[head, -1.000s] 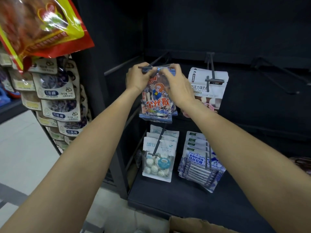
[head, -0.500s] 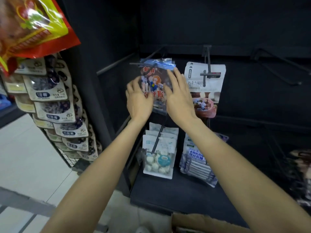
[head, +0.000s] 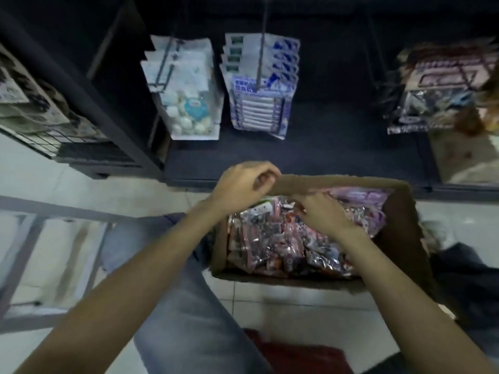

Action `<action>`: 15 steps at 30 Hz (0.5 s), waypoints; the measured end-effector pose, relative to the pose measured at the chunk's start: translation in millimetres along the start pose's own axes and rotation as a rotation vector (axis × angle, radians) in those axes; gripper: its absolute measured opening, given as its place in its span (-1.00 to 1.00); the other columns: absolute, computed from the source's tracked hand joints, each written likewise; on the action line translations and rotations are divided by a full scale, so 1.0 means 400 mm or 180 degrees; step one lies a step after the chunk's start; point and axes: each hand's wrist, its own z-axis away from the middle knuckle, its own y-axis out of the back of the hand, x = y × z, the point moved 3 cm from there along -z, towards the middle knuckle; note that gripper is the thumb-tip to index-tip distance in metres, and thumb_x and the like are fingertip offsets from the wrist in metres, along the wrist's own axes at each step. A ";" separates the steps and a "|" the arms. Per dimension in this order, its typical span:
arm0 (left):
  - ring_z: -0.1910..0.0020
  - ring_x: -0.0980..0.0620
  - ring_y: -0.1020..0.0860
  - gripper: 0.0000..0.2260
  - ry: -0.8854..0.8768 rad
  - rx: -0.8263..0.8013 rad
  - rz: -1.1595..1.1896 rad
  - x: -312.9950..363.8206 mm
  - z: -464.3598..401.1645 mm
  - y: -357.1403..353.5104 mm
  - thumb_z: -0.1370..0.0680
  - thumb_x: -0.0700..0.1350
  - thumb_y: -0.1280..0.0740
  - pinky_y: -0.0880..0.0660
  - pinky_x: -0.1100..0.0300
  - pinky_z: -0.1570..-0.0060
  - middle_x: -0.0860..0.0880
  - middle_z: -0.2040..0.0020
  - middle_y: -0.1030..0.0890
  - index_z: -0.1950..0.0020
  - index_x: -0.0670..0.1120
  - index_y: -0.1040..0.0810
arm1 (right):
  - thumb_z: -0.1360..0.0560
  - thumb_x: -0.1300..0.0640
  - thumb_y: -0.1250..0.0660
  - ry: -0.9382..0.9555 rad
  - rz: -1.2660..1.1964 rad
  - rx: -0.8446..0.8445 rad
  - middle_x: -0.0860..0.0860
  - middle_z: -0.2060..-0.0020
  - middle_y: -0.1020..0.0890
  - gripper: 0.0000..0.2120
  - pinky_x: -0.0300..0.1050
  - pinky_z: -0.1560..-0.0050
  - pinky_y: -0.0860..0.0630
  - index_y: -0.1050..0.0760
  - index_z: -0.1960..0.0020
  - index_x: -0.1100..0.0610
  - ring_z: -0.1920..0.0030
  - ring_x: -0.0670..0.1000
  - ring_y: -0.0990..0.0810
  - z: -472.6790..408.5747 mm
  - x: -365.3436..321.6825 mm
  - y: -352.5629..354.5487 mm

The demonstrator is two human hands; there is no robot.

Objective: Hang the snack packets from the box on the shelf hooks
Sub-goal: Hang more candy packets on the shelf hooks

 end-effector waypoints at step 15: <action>-0.21 -0.17 -0.50 -0.49 0.2651 -0.0894 -0.0007 -0.263 0.181 -0.503 -0.53 -0.07 -0.34 -0.49 0.02 -0.13 -0.16 -0.31 -0.48 -0.46 0.01 -0.27 | -0.43 0.00 -0.46 -0.1118 -0.2061 -0.0744 0.20 -0.40 -0.27 -0.20 0.10 -0.25 -0.43 -0.08 -0.50 -0.01 -0.25 0.24 -0.46 -0.059 0.166 -0.415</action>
